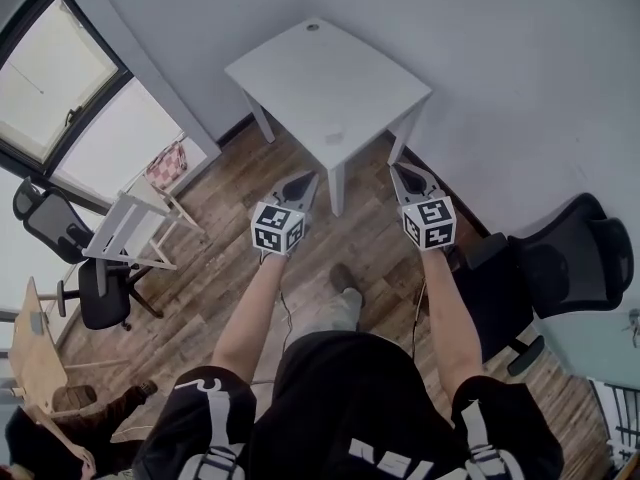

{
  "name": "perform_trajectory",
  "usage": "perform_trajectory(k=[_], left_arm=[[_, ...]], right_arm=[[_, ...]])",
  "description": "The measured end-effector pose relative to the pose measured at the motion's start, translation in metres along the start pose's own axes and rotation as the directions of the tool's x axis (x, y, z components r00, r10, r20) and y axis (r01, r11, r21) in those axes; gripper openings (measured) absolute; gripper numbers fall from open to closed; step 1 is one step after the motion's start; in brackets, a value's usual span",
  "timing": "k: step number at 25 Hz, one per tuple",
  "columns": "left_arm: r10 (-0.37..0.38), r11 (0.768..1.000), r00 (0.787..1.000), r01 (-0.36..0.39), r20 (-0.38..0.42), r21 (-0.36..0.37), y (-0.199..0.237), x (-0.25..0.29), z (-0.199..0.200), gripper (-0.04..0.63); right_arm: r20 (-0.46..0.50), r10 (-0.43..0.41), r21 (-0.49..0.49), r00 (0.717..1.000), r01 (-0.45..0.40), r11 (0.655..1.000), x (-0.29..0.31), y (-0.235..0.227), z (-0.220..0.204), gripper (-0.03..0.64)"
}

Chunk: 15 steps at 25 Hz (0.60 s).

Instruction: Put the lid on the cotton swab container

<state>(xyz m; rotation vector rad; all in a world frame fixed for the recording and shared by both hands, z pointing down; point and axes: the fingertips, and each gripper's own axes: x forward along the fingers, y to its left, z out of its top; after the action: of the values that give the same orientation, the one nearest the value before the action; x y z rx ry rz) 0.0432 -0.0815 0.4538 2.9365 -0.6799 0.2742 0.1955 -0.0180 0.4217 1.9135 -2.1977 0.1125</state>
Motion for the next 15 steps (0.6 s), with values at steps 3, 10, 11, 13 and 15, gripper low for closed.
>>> perform_trajectory(k=[3, 10, 11, 13, 15], left_arm=[[0.017, 1.000, 1.000, -0.017, -0.010, 0.009, 0.016, 0.020, -0.002, 0.026], [0.026, 0.999, 1.000, -0.026, -0.014, 0.035, 0.050, 0.062, 0.007, 0.025], [0.029, 0.999, 0.999, -0.028, -0.016, 0.029, 0.055, 0.067, 0.007, 0.025], [0.031, 0.999, 0.999, -0.031, -0.023, 0.019, 0.064, 0.075, 0.005, 0.025], [0.034, 0.999, 0.999, -0.034, -0.032, 0.010, 0.073, 0.082, 0.001, 0.025]], right_arm=[[-0.015, 0.012, -0.011, 1.000, -0.012, 1.000, 0.025, -0.018, 0.001, 0.014], [-0.034, 0.069, -0.016, 0.997, -0.069, 0.997, 0.089, -0.052, 0.011, 0.014], [-0.037, 0.077, -0.018, 0.996, -0.078, 0.997, 0.098, -0.054, 0.012, 0.014], [-0.041, 0.094, -0.019, 0.995, -0.095, 0.995, 0.115, -0.058, 0.014, 0.014], [-0.046, 0.112, -0.015, 0.993, -0.112, 0.994, 0.132, -0.060, 0.013, 0.014]])
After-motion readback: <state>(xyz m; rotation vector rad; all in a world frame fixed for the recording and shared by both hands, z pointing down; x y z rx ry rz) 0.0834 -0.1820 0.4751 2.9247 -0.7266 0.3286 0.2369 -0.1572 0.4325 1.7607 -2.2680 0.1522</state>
